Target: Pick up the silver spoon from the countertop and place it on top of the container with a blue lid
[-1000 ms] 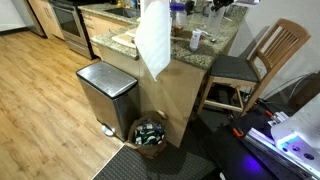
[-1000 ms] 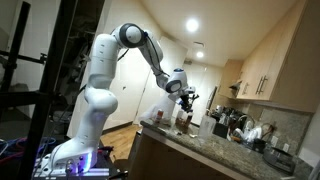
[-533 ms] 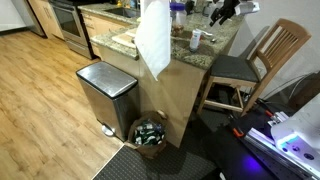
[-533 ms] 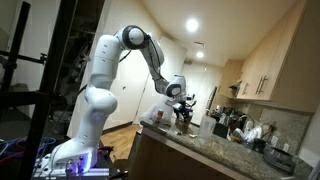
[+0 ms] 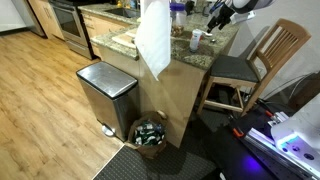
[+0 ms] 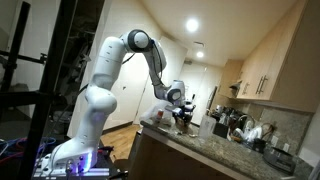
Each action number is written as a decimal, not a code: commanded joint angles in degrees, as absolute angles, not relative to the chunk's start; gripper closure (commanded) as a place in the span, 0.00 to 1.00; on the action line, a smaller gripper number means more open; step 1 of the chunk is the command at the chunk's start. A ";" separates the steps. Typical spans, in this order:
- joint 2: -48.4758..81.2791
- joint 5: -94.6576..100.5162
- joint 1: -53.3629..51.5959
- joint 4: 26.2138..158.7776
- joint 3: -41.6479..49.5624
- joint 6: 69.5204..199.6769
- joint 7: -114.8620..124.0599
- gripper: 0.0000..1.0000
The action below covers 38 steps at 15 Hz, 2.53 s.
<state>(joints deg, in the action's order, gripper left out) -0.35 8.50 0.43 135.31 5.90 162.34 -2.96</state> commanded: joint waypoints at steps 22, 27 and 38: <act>11.01 1.57 2.87 129.43 2.48 160.15 -4.67 0.47; 10.50 -1.38 2.99 129.78 1.92 159.80 -6.01 0.87; 8.43 -2.80 3.60 130.33 2.60 161.31 -5.03 1.00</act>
<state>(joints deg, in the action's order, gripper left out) 9.10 -2.83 2.54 129.00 2.39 160.64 -4.45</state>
